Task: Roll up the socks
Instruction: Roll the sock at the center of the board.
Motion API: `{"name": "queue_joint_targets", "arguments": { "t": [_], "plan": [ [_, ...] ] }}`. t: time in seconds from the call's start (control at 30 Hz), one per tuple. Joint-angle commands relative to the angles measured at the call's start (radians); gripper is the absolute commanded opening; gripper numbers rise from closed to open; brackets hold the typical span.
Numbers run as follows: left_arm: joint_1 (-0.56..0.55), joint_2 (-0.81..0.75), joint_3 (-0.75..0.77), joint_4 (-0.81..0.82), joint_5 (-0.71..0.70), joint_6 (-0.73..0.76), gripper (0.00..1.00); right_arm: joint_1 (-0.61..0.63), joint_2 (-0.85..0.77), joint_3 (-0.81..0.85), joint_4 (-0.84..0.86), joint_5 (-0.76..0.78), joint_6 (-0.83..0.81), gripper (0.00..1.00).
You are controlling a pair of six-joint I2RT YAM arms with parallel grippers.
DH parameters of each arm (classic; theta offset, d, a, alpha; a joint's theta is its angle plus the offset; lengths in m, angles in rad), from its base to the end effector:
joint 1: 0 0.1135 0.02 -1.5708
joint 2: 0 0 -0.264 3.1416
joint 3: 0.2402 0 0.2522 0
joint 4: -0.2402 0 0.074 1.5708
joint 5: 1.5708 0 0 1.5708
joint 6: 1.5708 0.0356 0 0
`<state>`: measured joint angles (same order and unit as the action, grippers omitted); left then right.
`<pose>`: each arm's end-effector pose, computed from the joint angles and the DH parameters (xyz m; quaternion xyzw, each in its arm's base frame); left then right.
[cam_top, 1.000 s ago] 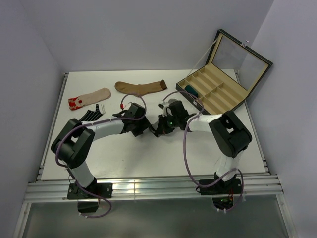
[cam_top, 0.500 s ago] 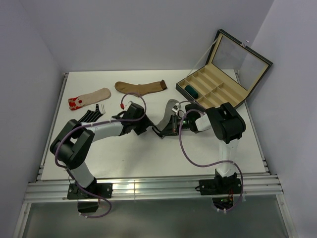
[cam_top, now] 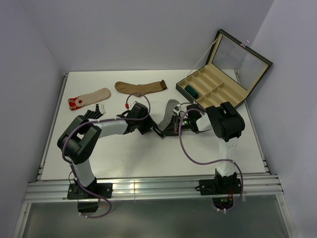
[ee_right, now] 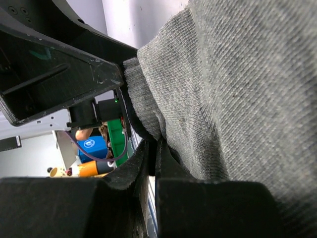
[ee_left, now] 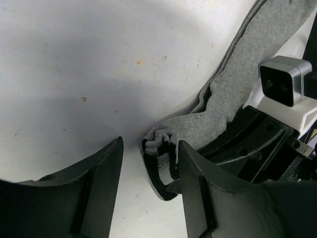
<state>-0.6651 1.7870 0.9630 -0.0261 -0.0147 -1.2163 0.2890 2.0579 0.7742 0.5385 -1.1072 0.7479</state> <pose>0.2831 -0.2214 0.1500 -0.2571 0.8997 -0.2808 0.2133 0.3135 0.1264 0.0679 -0.0282 0.8067 0.5874 0.0578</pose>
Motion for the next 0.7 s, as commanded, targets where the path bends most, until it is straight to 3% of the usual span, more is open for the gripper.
{"name": "queue_joint_targets", "arguments": {
  "t": [0.0,0.07,0.27,0.4,0.53,0.67],
  "plan": [
    [-0.011,0.023,0.042,0.009,0.024,0.009,0.53,-0.008,0.053,-0.023,-0.103,0.122,-0.044,0.0],
    [-0.013,0.038,0.048,-0.003,0.024,0.011,0.5,-0.008,0.051,-0.021,-0.11,0.129,-0.045,0.0],
    [-0.025,0.08,0.066,-0.063,0.036,0.02,0.27,-0.008,0.031,-0.01,-0.155,0.156,-0.073,0.02],
    [-0.027,0.103,0.107,-0.155,0.019,0.041,0.01,-0.001,-0.027,0.002,-0.201,0.193,-0.128,0.08],
    [-0.022,0.092,0.141,-0.279,-0.083,0.075,0.0,0.039,-0.12,0.033,-0.31,0.271,-0.231,0.27],
    [0.004,0.046,0.143,-0.376,-0.21,0.106,0.0,0.099,-0.24,0.063,-0.399,0.4,-0.333,0.39]
  ]
}}
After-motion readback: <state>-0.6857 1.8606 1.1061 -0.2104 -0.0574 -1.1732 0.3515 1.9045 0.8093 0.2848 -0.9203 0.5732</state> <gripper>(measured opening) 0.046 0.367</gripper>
